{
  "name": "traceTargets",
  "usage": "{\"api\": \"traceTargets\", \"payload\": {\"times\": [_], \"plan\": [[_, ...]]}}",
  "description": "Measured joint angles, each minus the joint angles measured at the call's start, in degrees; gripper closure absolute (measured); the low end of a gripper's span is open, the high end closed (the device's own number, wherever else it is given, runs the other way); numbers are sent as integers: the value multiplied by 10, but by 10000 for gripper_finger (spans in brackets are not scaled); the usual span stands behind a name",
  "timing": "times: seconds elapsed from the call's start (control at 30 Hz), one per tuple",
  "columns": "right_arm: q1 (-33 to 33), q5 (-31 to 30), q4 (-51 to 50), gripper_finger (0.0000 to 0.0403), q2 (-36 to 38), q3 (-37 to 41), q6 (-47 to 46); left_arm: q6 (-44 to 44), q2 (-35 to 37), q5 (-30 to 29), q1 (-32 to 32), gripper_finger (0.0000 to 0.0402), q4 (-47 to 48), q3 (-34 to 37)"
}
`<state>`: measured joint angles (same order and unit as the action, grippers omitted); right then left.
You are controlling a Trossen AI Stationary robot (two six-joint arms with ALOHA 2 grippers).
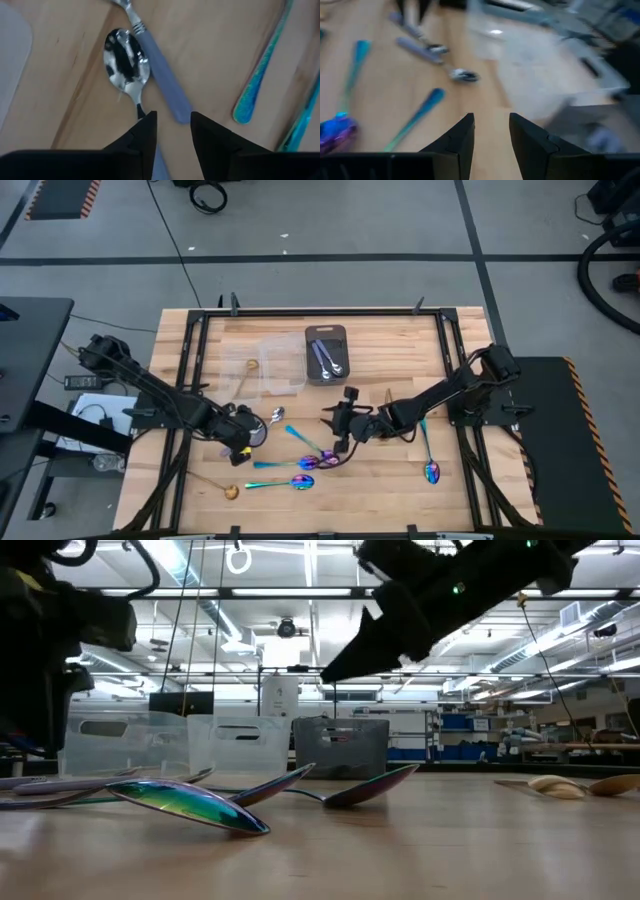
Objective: Sort silverware by color (type)
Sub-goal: Put the blue spoon into the right transparent bin
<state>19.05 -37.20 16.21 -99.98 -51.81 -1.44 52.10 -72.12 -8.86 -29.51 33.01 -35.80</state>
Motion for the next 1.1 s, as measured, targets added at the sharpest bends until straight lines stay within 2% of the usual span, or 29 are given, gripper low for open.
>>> {"api": "traceTargets", "payload": {"times": [0.2, 0.33, 0.47, 0.6, 0.73, 0.93, 1.1], "plan": [[5, -76, -80, 270, 59, -2, -42, 23, 0, 2, -13, 285, 9, -3], [4, -95, -108, 270, 72, -2, -60, 39, 0, 5, -21, 285, 16, -3], [3, -72, -110, 270, 63, -1, -62, 39, 0, -18, -23, 283, 15, -3], [-4, -11, -107, 270, 63, -1, -65, 26, 0, -29, -22, 283, 12, -3], [-8, 6, -102, 270, 56, -2, -66, -8, 0, -37, -22, 283, 2, -3], [-14, 28, -84, 270, 35, -2, -91, -102, 0, -124, -20, 283, -64, -3], [-11, 26, -89, 271, 27, -2, -121, -170, -10, -131, -2, 283, -141, -4]]}}
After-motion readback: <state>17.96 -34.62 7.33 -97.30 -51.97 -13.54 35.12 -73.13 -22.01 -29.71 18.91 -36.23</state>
